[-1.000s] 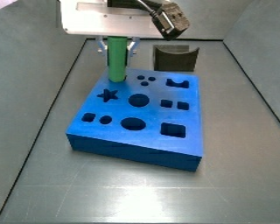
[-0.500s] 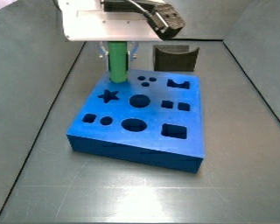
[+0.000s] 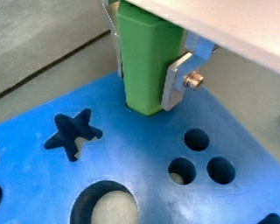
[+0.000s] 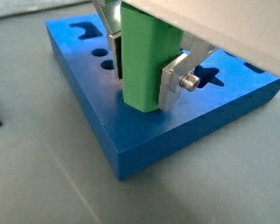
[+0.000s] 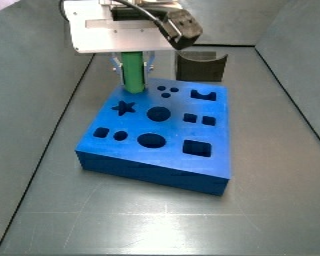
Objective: Pick up the hexagon object. Move up. Move to above the board. Insert the hexagon object.
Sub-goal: Insert the hexagon object.
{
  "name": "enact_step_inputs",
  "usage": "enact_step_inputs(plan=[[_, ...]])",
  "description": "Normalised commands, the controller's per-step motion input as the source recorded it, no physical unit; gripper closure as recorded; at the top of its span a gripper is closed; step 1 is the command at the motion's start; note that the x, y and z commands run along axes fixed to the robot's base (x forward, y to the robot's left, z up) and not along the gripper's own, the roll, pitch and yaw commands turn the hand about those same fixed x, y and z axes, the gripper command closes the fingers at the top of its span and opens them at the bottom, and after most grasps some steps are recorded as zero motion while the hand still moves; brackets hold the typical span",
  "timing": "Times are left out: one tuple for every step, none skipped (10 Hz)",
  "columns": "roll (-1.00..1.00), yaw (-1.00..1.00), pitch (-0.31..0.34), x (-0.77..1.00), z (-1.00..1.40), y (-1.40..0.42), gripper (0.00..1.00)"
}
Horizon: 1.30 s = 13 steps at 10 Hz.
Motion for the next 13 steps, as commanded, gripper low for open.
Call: enact_step_inputs(plan=[[0.3,0.03,0.349,0.03,-0.42,0.0,1.0],[0.03,0.0,-0.051,0.05,-0.13,0.0,1.0],[0.03,0.0,-0.64,0.02,-0.58,-0.01,1.0],[0.0,0.0,-0.44,0.01,-0.37,0.0,1.0],[0.0,0.0,0.034,0.0,-0.02,0.0,1.0],[0.4,0.01,0.306,0.23,-0.73,-0.05,1.0],[0.3,0.0,0.263,0.32,-0.86,-0.08,1.0],[0.15,0.0,0.014,0.35,-1.0,0.0,1.0],[0.0,0.0,-0.006,0.0,-0.09,0.0,1.0],[0.0,0.0,0.069,0.0,-0.04,0.0,1.0],[0.01,0.4,0.346,0.2,-0.76,0.0,1.0],[0.0,0.54,0.26,0.17,-0.67,0.0,1.0],[0.0,0.05,0.0,0.13,-0.23,0.0,1.0]])
